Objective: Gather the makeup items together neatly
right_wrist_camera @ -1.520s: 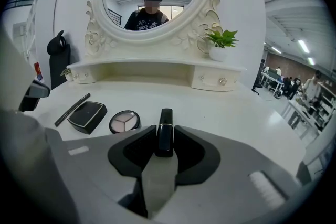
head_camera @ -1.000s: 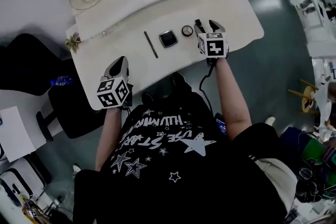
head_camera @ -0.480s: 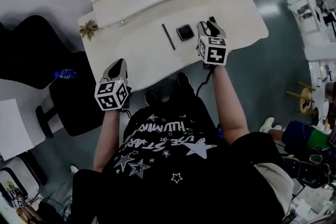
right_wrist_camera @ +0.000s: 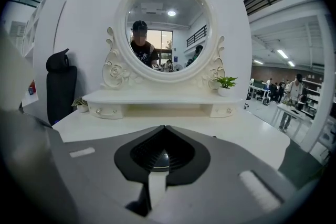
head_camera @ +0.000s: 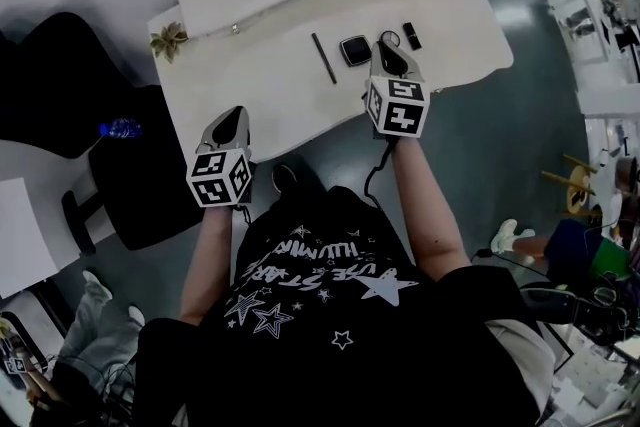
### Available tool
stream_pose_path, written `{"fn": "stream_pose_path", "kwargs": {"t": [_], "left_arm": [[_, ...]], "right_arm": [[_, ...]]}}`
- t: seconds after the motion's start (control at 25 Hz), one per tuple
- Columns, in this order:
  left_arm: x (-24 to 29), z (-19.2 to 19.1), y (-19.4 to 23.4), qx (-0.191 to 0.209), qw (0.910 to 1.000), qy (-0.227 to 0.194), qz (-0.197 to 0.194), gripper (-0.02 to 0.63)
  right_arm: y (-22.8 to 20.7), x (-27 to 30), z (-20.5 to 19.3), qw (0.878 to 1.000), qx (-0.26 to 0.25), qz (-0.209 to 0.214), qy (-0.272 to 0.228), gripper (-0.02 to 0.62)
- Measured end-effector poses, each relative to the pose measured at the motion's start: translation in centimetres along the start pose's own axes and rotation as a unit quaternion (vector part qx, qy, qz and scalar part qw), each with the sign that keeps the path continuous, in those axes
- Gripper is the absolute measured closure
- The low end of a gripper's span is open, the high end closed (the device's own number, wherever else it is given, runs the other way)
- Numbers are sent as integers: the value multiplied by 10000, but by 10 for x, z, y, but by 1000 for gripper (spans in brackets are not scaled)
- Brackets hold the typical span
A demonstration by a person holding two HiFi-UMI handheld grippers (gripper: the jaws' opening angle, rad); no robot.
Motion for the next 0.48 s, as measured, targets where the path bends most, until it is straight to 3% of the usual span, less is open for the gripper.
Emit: {"fn": "stream_pose_path", "kwargs": {"t": [0.24,0.48], "left_arm": [[-3,-15,-22,79,9999,90,-40,604],[-19,-34,-52,114,9998,155,-20,604]], "right_arm": [[16,-16,-23,9988,-298,347,178,566],[7,-55,-50,9980,-261,515,253,566]]}}
Point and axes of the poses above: the fingertips, and each gripper's own axes: x forward along the fingers, y to its left, z out of its top, the point moved 4 cm from there along -x, backward along the fingers, and after that the axes turned 9 degrees about -x, right-handed, at the moved point
